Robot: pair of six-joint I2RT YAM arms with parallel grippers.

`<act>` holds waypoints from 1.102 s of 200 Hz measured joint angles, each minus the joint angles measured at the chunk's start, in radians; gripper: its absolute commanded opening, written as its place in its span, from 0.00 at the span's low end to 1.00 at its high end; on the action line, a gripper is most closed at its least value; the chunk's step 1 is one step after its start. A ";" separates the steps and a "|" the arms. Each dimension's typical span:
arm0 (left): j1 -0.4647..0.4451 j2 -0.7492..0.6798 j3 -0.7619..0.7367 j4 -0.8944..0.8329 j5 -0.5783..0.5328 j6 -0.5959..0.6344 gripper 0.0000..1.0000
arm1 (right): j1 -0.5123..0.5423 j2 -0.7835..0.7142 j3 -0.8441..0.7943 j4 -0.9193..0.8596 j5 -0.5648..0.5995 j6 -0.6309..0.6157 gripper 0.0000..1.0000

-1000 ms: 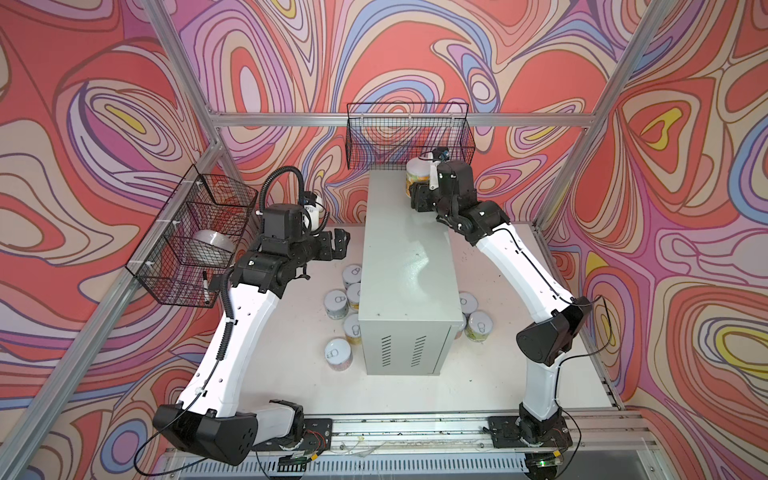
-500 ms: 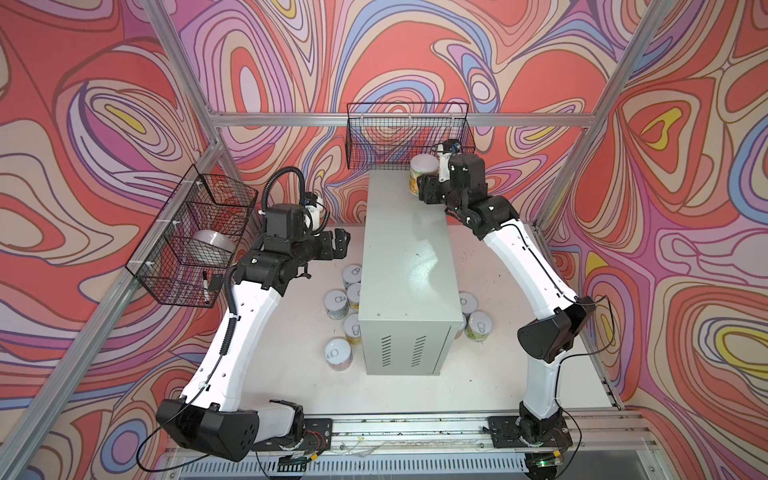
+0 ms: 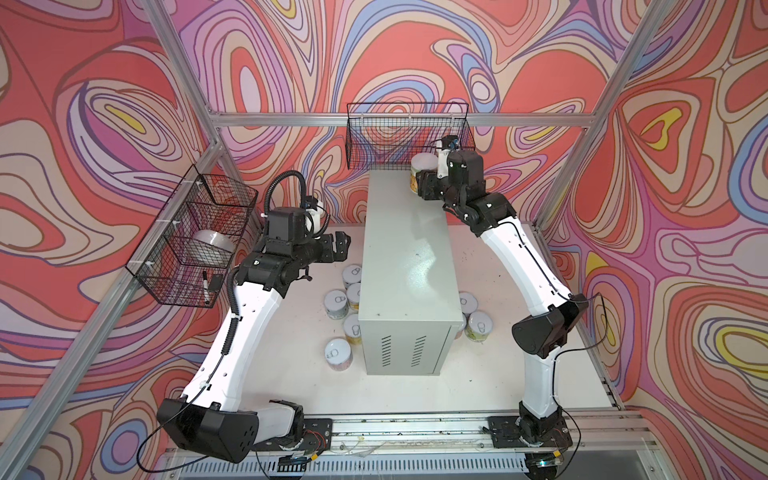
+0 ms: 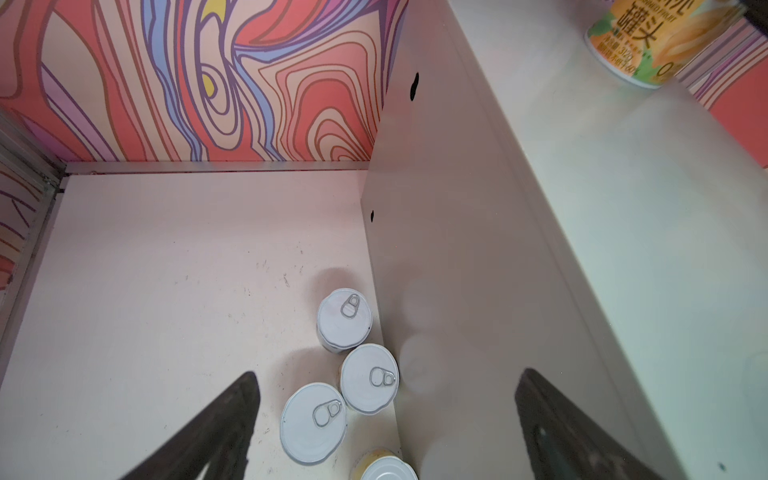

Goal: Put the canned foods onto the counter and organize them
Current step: 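Open the right gripper and draw it back while lowering the left gripper toward the cans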

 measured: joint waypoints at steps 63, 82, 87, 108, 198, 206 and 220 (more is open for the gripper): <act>0.000 -0.154 -0.160 -0.001 -0.053 -0.034 1.00 | -0.003 -0.106 -0.124 0.019 -0.048 -0.010 0.79; -0.003 -0.235 -0.233 -0.006 -0.072 -0.053 1.00 | -0.003 -0.198 -0.192 0.020 -0.053 -0.011 0.79; -0.008 -0.257 -0.254 -0.006 -0.082 -0.059 1.00 | -0.003 -0.230 -0.217 0.018 -0.053 -0.011 0.80; -0.042 -0.362 -0.349 -0.023 -0.130 -0.086 1.00 | -0.003 -0.381 -0.338 0.019 -0.042 -0.006 0.81; -0.141 -0.632 -0.656 -0.128 -0.206 -0.245 0.99 | -0.004 -1.022 -1.018 -0.149 0.165 0.173 0.84; -0.161 -0.631 -0.678 -0.136 -0.211 -0.260 1.00 | -0.004 -1.060 -1.058 -0.183 0.181 0.198 0.84; -0.204 -0.614 -0.691 -0.149 -0.231 -0.286 1.00 | -0.004 -1.101 -1.104 -0.225 0.201 0.237 0.85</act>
